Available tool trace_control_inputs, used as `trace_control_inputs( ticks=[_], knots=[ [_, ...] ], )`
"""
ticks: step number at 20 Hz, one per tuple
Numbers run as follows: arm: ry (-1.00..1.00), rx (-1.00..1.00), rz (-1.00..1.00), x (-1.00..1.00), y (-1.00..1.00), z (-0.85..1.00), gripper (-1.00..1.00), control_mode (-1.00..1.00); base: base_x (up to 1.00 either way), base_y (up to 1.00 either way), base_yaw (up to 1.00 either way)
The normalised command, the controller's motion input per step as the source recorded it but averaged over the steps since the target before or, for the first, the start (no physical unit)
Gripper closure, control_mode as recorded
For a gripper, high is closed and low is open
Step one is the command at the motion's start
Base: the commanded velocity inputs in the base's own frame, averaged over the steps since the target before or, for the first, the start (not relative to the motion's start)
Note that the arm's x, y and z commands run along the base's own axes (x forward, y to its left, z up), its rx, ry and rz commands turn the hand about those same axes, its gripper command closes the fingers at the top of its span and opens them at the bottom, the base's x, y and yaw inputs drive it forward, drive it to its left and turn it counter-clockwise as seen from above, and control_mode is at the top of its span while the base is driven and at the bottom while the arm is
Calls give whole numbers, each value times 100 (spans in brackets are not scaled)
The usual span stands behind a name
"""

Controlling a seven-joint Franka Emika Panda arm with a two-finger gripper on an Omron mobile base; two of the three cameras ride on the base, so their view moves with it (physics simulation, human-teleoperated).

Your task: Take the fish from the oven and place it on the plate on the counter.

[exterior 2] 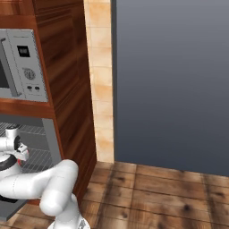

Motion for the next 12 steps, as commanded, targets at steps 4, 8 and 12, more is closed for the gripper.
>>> trace_control_inputs(
  ticks=[4,8,12],
  knots=[
    [-16,0,0,-90,0,0,100,-100,0,0,0],
    [-24,0,0,-100,0,1,100,-100,0,0,0],
    [-20,0,0,-100,-9,20,100,-100,0,0,0]
  ],
)
